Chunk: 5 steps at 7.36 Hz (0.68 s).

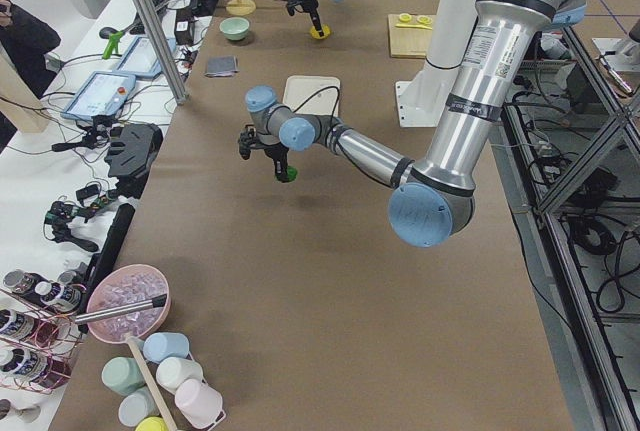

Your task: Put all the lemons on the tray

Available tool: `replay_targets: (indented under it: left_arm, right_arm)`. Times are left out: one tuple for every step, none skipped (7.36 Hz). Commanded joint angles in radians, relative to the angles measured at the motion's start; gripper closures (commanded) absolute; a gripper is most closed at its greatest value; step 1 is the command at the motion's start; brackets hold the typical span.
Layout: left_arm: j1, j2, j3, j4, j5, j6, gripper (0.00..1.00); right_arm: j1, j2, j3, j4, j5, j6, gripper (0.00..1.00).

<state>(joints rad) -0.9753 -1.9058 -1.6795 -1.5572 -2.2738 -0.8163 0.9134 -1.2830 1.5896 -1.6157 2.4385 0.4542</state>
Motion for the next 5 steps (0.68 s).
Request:
replay_targets:
  left_arm:
    - [-0.084,-0.016,-0.094,0.225,-0.01,0.135,1.0]
    - [-0.123,-0.022,-0.095,0.23,-0.032,0.141,1.0]
    - [-0.179,-0.025,-0.103,0.25,-0.055,0.143,1.0]
    - [-0.216,-0.047,-0.108,0.291,-0.078,0.166,1.0]
    - [-0.227,-0.044,-0.129,0.296,-0.078,0.204,1.0]
  right_arm:
    - [0.002,0.144,-0.017,0.022,0.004,0.033,0.89]
    - [0.002,0.218,-0.06,0.023,0.005,0.07,0.89]
    - [0.001,0.306,-0.121,0.023,0.004,0.078,0.89]
    - [-0.01,0.405,-0.194,0.025,0.002,0.078,0.89]
    - [-0.048,0.454,-0.23,0.033,0.001,0.077,0.89]
